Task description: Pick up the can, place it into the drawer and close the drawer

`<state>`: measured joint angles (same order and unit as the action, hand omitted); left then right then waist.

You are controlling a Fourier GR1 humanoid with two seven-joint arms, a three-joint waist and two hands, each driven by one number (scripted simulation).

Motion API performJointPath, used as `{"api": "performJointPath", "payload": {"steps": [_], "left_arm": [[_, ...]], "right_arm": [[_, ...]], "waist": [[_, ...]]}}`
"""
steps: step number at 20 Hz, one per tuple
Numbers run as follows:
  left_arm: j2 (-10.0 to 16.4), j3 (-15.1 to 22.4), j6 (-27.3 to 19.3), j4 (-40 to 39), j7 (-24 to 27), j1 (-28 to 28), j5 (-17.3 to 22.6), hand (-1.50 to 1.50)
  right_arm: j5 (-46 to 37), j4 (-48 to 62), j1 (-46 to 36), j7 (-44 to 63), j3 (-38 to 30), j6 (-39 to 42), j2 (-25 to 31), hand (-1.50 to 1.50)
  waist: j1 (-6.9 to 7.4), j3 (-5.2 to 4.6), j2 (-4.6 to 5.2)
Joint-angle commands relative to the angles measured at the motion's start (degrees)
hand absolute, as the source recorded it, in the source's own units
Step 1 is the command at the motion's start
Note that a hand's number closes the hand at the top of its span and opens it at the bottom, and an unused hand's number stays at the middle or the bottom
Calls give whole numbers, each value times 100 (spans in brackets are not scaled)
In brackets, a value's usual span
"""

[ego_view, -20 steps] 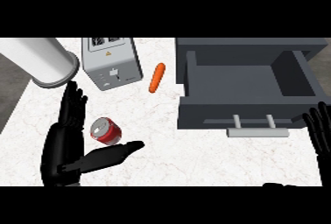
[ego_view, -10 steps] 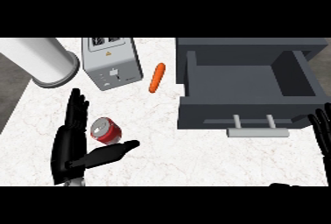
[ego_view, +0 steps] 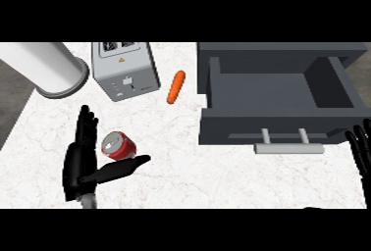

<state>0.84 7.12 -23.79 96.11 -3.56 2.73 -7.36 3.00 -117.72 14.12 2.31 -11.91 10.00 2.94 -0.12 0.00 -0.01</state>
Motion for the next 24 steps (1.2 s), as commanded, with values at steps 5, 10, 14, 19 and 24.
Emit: {"api": "performJointPath", "payload": {"steps": [5,10,14,19,24], "left_arm": [[100,-417,311,-602,887,324,387,-150],[158,-360,377,-83,582,689,350,-150],[-76,-323,365,-841,1379,773,490,-150],[-74,-605,433,-1516,1693,369,539,-150],[67,-716,687,-1433,1778,561,673,-150]], "right_arm": [[-241,47,-167,183,71,-95,-80,-150],[-95,-22,-116,182,-12,29,-100,-150],[-68,-271,-34,234,33,47,-171,-150],[-104,-108,-63,138,-88,92,-159,-150],[148,-208,67,66,-319,297,-80,-150]], "waist": [[8,-1,0],[17,0,-5],[11,0,-4],[4,0,-1],[4,1,-4]]}}
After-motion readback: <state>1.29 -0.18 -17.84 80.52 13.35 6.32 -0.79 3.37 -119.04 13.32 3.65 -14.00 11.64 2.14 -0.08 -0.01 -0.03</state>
